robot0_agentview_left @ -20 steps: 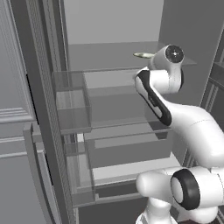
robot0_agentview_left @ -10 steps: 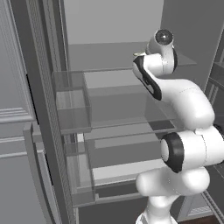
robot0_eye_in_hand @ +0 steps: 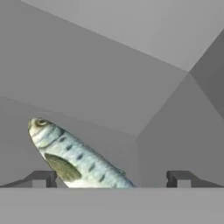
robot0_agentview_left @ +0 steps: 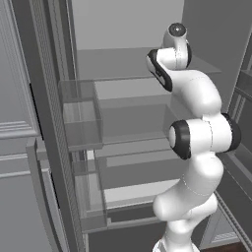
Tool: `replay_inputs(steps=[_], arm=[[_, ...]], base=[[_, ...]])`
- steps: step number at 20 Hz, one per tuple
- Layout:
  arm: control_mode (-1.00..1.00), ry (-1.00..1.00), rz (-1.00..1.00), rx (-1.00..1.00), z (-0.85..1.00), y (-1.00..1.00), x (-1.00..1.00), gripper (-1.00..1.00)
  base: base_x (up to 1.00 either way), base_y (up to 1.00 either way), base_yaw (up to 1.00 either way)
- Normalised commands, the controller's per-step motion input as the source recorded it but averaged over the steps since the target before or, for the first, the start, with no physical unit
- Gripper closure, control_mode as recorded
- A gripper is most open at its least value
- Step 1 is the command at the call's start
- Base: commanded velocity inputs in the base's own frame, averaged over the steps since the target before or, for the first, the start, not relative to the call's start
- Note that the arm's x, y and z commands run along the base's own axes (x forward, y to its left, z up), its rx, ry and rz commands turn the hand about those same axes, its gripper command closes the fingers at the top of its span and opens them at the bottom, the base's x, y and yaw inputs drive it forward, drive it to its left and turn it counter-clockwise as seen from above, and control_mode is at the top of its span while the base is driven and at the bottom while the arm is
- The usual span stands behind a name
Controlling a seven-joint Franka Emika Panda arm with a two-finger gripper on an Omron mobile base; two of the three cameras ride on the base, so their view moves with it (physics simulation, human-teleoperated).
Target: Place one bell pepper and one fish in each tupperware on the nearby counter, to pack two identical lunches.
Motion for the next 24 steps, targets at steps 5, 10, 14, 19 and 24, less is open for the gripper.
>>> replay_inputs(steps=[5,10,14,19,24], arm=[[-1.00,0.04,0.02,0.00,-0.14,-0.12,0.62,-1.00],[-1.00,0.01,0.03,0.00,-0.52,-0.12,0.15,-1.00],[-1.00,0.00,0.00,0.00,-0.56,-0.11,-0.02,-1.00],[-1.00,0.00,0.00,0.00,-0.60,-0.07,0.00,-1.00],[-1.00,0.02,0.00,0.00,-0.70,-0.23,-0.04,-1.00]], base=[[0.00,0.00,0.00],[0.00,0.00,0.00],[0.00,0.00,0.00],[0.00,0.00,0.00],[0.00,0.00,0.00]])
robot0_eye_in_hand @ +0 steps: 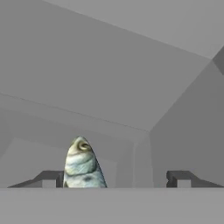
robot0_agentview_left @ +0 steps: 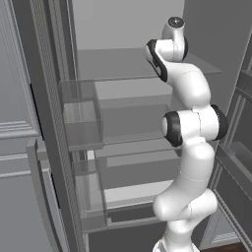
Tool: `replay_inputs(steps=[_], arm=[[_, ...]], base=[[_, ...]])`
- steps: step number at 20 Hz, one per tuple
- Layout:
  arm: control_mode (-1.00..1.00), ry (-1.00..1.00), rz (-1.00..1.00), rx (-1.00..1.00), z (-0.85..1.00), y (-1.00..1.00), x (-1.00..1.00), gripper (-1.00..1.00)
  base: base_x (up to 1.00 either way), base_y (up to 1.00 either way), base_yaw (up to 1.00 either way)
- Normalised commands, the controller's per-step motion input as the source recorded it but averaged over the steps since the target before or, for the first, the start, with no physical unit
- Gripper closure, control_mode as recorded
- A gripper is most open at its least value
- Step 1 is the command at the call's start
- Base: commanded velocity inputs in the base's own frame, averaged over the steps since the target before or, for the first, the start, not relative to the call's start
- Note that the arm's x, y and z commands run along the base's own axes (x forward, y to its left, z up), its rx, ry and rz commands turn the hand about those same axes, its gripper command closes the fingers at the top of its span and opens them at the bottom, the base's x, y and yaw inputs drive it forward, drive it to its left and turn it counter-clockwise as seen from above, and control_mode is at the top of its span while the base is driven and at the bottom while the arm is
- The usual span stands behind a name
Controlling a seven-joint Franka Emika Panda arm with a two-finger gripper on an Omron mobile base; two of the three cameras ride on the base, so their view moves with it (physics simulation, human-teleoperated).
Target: Place one bell pepper and one fish in each tupperware on the nearby counter, to pack two identical lunches.
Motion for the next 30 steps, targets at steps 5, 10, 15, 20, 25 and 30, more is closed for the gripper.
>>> replay_inputs(steps=[5,10,15,20,25,30], arm=[[-1.00,0.08,0.00,0.00,-0.74,-0.22,-0.08,1.00],[-1.00,0.06,0.00,0.00,-0.63,-0.23,-0.09,1.00],[-1.00,-0.11,0.05,0.03,-0.39,-0.11,-0.51,1.00],[-1.00,-0.31,0.10,0.05,-0.44,0.23,-0.43,1.00],[-1.00,-0.26,0.05,0.05,-0.07,0.14,-0.81,1.00],[-1.00,-0.11,0.00,0.00,0.27,0.00,-0.96,1.00]], base=[[0.00,0.00,0.00],[0.00,0.00,0.00],[0.00,0.00,0.00],[0.00,0.00,0.00],[0.00,0.00,0.00],[0.00,0.00,0.00]])
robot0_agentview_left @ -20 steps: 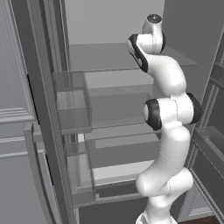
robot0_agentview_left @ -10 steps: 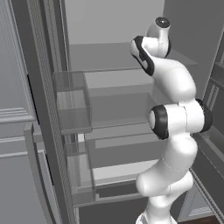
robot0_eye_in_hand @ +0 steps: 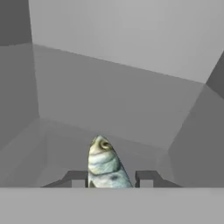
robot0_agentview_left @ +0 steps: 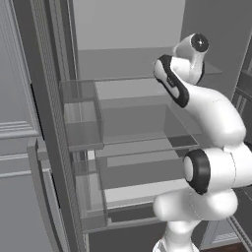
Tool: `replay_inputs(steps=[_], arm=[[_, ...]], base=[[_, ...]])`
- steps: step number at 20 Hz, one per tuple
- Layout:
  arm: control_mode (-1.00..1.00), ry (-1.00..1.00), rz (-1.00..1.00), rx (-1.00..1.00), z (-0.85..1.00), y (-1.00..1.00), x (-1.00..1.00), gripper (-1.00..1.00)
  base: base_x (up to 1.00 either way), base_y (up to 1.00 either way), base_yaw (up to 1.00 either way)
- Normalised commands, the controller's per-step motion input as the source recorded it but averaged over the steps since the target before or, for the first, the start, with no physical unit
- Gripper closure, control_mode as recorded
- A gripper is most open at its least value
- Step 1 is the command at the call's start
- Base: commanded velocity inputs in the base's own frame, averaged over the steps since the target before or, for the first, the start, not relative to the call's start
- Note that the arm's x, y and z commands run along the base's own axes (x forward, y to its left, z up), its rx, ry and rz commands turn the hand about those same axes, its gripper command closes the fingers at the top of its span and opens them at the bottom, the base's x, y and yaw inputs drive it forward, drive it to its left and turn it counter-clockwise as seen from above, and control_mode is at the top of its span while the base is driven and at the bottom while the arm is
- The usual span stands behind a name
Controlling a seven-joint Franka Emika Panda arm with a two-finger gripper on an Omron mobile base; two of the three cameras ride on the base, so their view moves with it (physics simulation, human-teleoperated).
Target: Place one bell pepper and one fish in each tupperware on the nearby counter, to pack two identical lunches.
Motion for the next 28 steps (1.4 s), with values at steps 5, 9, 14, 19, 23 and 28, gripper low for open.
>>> replay_inputs(steps=[5,9,14,19,23,28], arm=[[-1.00,-0.06,0.00,-0.05,0.39,0.00,-0.90,1.00],[-1.00,0.01,0.00,-0.16,0.03,0.00,-1.00,1.00],[-1.00,0.05,0.00,-0.14,-0.09,0.02,-1.00,1.00],[-1.00,0.11,0.00,-0.06,-0.03,0.09,-1.00,1.00],[-1.00,0.04,0.00,0.00,-0.12,0.09,-1.00,1.00],[-1.00,0.01,0.00,-0.01,-0.14,0.24,-0.84,1.00]], base=[[0.00,0.00,0.00],[0.00,0.00,0.00],[0.00,0.00,0.00],[0.00,0.00,0.00],[0.00,0.00,0.00],[0.00,0.00,0.00]])
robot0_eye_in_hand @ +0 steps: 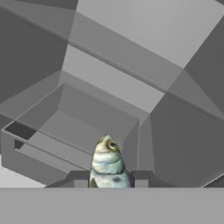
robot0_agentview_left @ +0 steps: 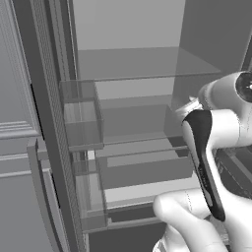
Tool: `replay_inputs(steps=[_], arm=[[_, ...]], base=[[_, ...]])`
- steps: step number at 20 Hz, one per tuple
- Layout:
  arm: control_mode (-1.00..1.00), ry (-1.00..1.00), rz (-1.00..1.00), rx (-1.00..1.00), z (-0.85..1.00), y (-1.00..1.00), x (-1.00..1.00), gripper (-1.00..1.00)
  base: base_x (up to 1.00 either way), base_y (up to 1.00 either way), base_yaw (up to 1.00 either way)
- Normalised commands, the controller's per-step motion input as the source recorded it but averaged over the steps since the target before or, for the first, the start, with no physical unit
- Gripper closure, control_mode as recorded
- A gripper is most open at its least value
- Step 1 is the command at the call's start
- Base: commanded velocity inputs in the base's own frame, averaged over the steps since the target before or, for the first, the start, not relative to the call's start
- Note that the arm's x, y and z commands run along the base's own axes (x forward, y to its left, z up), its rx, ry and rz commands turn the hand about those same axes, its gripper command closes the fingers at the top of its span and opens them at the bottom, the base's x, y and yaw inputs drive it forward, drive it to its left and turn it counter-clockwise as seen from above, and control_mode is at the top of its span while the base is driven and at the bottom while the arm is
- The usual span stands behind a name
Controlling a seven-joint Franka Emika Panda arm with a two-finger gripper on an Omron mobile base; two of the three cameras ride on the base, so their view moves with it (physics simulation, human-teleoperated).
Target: Place one bell pepper and one fish in each tupperware on the nearby counter, to pack two identical lunches.
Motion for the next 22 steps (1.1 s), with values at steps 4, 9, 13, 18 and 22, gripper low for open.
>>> replay_inputs(steps=[4,9,13,18,22], arm=[[-1.00,0.07,0.00,0.00,-0.10,0.14,-0.31,1.00],[-1.00,0.00,0.00,0.00,-0.23,0.01,-0.63,1.00],[1.00,0.00,0.00,0.00,0.00,0.00,0.00,1.00],[1.00,0.00,0.00,0.00,0.00,0.00,0.00,1.00],[1.00,0.00,0.00,0.00,0.00,0.00,0.00,1.00]], base=[[0.00,0.00,0.00],[0.00,0.00,0.00],[-1.00,0.00,0.00],[-1.00,0.13,0.01],[-1.00,0.73,0.11]])
